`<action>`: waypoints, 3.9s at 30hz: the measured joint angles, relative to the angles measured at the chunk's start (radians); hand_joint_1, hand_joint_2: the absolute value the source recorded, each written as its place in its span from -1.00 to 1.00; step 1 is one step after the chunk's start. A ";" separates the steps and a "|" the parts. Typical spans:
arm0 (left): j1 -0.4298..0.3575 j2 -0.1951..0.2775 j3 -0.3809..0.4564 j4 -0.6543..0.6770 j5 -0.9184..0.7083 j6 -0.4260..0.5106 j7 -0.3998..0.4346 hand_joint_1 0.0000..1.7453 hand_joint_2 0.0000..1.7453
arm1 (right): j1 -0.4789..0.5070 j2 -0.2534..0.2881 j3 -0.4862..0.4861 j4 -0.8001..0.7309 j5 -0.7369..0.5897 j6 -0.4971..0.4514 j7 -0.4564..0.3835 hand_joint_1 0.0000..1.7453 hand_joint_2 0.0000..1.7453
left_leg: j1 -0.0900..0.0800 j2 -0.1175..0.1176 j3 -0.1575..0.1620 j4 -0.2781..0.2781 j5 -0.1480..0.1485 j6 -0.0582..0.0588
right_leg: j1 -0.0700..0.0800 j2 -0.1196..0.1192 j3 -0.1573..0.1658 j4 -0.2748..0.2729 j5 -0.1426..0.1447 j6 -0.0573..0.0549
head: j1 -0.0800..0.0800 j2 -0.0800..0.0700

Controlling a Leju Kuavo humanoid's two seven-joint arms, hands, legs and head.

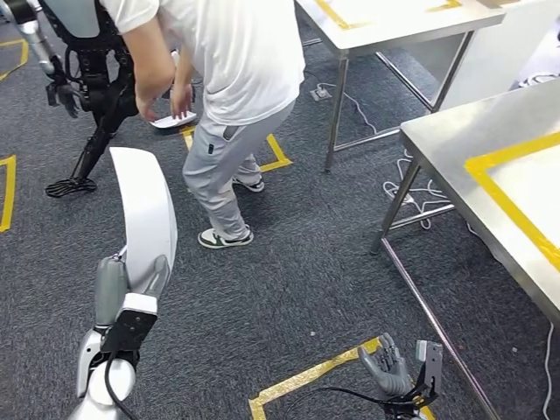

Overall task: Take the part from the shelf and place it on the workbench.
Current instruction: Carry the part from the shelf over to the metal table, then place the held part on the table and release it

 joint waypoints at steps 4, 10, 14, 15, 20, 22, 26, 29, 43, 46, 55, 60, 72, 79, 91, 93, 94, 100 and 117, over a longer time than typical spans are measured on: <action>0.000 0.006 0.000 -0.002 -0.005 0.000 -0.002 1.00 1.00 | -0.006 0.002 0.000 0.003 -0.016 0.009 0.000 -1.00 1.00 | 0.002 -0.069 -0.118 0.217 -0.089 -0.006 | -0.006 0.050 0.008 -0.005 -0.002 -0.014 | -0.008 0.000; 0.008 0.021 0.001 -0.011 -0.010 0.015 0.003 1.00 1.00 | 0.008 -0.027 -0.022 0.012 -0.070 0.015 0.000 -1.00 1.00 | 0.015 -0.139 -0.063 0.023 0.063 -0.009 | -0.015 0.132 0.016 0.004 -0.016 0.004 | -0.010 0.000; 0.013 0.025 0.003 -0.021 -0.014 0.018 0.003 1.00 1.00 | 0.022 -0.048 -0.034 0.018 -0.075 0.019 0.000 -1.00 1.00 | 0.017 -0.138 -0.046 -0.013 0.059 0.015 | -0.019 0.158 0.004 -0.001 -0.016 0.029 | -0.014 0.000; 0.013 0.025 0.003 -0.023 -0.014 0.019 0.003 1.00 1.00 | 0.025 -0.051 -0.036 0.019 -0.074 0.015 0.000 -1.00 1.00 | 0.018 -0.127 -0.042 -0.015 0.058 0.023 | -0.017 0.139 -0.004 0.013 -0.023 0.033 | -0.011 0.000; 0.028 0.027 0.009 -0.037 -0.014 0.035 0.003 1.00 1.00 | 0.028 -0.077 -0.062 0.063 -0.061 -0.089 0.032 -1.00 1.00 | 0.008 -0.064 -0.013 -0.019 0.037 0.044 | -0.013 0.028 -0.147 0.278 -0.118 0.042 | -0.003 0.000; 0.040 0.028 0.013 -0.047 -0.012 0.047 0.003 1.00 1.00 | 0.051 -0.099 -0.079 0.096 -0.039 -0.165 0.086 -1.00 1.00 | 0.006 -0.046 0.002 -0.019 0.024 0.043 | -0.013 0.021 -0.135 0.241 -0.075 0.040 | -0.003 0.000; 0.063 0.031 0.018 -0.075 -0.005 0.066 0.001 1.00 1.00 | 0.093 -0.115 -0.109 0.156 -0.008 -0.303 0.242 -1.00 1.00 | -0.004 -0.015 0.034 -0.018 -0.008 0.026 | 0.005 -0.050 -0.022 0.022 0.014 0.021 | -0.003 0.000; 0.072 0.032 0.018 -0.093 0.000 0.077 0.001 1.00 1.00 | 0.103 -0.108 -0.116 0.187 0.026 -0.387 0.376 -1.00 1.00 | -0.003 0.009 0.050 -0.024 -0.022 0.009 | 0.009 -0.022 -0.017 0.012 0.004 0.006 | -0.003 0.000; 0.079 0.033 -0.002 -0.128 0.056 0.064 -0.024 1.00 1.00 | 0.115 -0.064 -0.108 0.231 0.118 -0.410 0.499 -1.00 1.00 | 0.011 -0.147 -0.038 -0.019 0.051 0.007 | -0.016 0.156 0.040 0.000 -0.039 0.019 | -0.016 0.000; 0.082 0.033 -0.012 -0.142 0.061 0.058 -0.032 1.00 1.00 | 0.124 -0.063 -0.108 0.234 0.124 -0.410 0.499 -1.00 1.00 | 0.009 -0.120 -0.018 -0.024 0.044 0.031 | -0.012 0.107 0.036 0.022 -0.050 0.030 | -0.011 0.000; 0.091 0.036 -0.038 -0.161 0.086 0.024 -0.036 1.00 1.00 | 0.129 -0.058 -0.100 0.240 0.155 -0.409 0.502 -1.00 1.00 | -0.007 -0.022 0.084 -0.025 -0.042 0.039 | -0.001 -0.012 -0.085 0.102 -0.026 0.013 | -0.006 0.000; 0.080 0.034 -0.054 -0.164 0.085 0.010 -0.035 1.00 1.00 | 0.126 -0.057 -0.099 0.242 0.172 -0.404 0.501 -1.00 1.00 | -0.004 -0.006 0.121 -0.013 -0.053 0.003 | 0.013 -0.002 -0.029 0.014 0.009 -0.011 | -0.008 0.000; 0.050 0.039 -0.073 -0.161 0.068 -0.006 -0.020 1.00 1.00 | 0.119 -0.054 -0.072 0.244 0.222 -0.393 0.507 -1.00 1.00 | 0.013 -0.126 -0.127 0.009 0.087 -0.025 | -0.018 0.151 0.132 -0.014 -0.109 -0.002 | -0.020 0.000; 0.047 0.041 -0.074 -0.163 0.061 -0.006 -0.018 1.00 1.00 | 0.116 -0.051 -0.060 0.244 0.231 -0.389 0.504 -1.00 1.00 | 0.013 -0.082 -0.061 -0.035 0.099 0.029 | -0.010 0.046 0.011 0.207 -0.121 0.030 | -0.008 0.000; 0.058 0.045 -0.075 -0.166 0.056 -0.002 -0.019 1.00 1.00 | 0.116 -0.043 -0.050 0.247 0.245 -0.392 0.503 -1.00 1.00 | 0.006 -0.002 0.089 0.013 -0.005 -0.018 | -0.008 -0.016 -0.008 0.006 0.006 -0.003 | -0.008 0.000; 0.058 0.047 -0.075 -0.167 0.056 -0.002 -0.020 1.00 1.00 | 0.113 -0.043 -0.050 0.247 0.245 -0.392 0.503 -1.00 1.00 | 0.009 -0.041 0.019 0.124 0.008 -0.026 | -0.014 0.010 0.013 -0.002 -0.004 -0.011 | -0.011 0.000; 0.059 0.048 -0.075 -0.167 0.056 -0.002 -0.021 1.00 1.00 | 0.112 -0.042 -0.050 0.247 0.245 -0.392 0.503 -1.00 1.00 | 0.009 -0.059 -0.024 0.181 -0.011 -0.027 | -0.016 0.023 0.023 -0.006 -0.010 -0.014 | -0.013 0.000; 0.065 0.057 -0.075 -0.167 0.056 -0.001 -0.021 1.00 1.00 | 0.117 -0.041 -0.050 0.248 0.246 -0.392 0.503 -1.00 1.00 | 0.008 -0.087 -0.136 0.139 -0.084 -0.020 | -0.018 0.111 0.107 -0.013 -0.072 -0.013 | -0.016 0.000; 0.052 0.078 -0.081 -0.115 -0.093 0.031 0.140 1.00 1.00 | 0.106 -0.039 -0.029 0.251 0.326 -0.375 0.525 -1.00 1.00 | -0.002 -0.080 -0.047 -0.026 0.087 0.024 | -0.007 0.016 0.037 0.024 -0.046 0.026 | -0.008 0.000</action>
